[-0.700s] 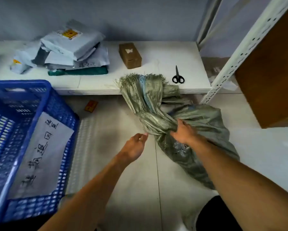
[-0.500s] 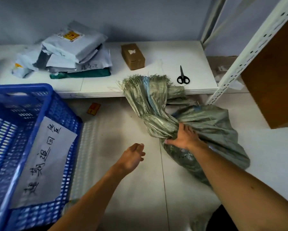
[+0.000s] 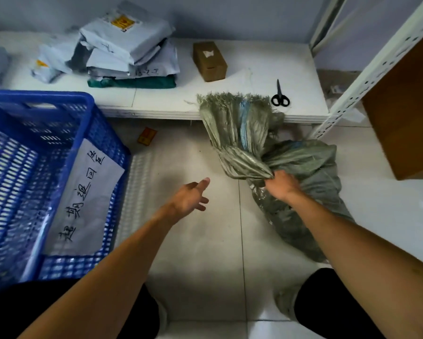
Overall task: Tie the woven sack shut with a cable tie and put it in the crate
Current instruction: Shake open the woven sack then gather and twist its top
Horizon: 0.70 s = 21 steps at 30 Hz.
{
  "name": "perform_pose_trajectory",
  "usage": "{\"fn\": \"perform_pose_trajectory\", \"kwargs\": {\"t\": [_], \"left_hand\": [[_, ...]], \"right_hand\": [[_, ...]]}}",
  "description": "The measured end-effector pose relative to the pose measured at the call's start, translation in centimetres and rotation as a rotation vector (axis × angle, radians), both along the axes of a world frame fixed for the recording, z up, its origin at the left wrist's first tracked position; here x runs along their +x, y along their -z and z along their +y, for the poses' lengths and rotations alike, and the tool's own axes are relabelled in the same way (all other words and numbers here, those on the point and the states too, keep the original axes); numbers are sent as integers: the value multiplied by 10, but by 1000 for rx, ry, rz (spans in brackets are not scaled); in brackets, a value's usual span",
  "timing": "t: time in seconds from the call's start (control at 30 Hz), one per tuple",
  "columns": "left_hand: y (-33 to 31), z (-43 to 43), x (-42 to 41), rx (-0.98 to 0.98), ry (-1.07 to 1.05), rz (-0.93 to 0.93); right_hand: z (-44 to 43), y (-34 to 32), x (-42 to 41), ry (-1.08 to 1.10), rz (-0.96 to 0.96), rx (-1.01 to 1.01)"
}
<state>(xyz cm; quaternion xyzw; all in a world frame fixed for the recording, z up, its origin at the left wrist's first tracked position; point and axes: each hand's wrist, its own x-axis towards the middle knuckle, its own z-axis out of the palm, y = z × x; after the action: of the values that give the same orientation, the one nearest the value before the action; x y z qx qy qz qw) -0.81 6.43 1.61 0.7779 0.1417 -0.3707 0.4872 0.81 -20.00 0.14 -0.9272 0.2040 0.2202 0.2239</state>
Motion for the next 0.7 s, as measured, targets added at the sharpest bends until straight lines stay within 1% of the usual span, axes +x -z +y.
{"fn": "perform_pose_trajectory", "kwargs": {"t": [0.1, 0.17, 0.33, 0.47, 0.6, 0.67, 0.7], "left_hand": [[-27, 3, -4, 86, 217, -31], [-53, 6, -12, 134, 285, -64], [-102, 17, -28, 126, 256, -176], [-128, 20, -51, 47, 208, -281], [-142, 18, -76, -57, 212, -355], [-143, 14, -83, -20, 214, -425], [-142, 12, -84, 52, 220, -466]], "right_hand": [[13, -34, 4, -47, -93, 76], [24, -62, -2, -74, -136, 133], [43, -114, -9, -61, -246, 185], [56, -158, -27, -33, -294, 227], [78, -190, -55, -114, -388, 291], [91, -197, -66, -150, -438, 303], [98, -201, -72, -172, -458, 300]]}}
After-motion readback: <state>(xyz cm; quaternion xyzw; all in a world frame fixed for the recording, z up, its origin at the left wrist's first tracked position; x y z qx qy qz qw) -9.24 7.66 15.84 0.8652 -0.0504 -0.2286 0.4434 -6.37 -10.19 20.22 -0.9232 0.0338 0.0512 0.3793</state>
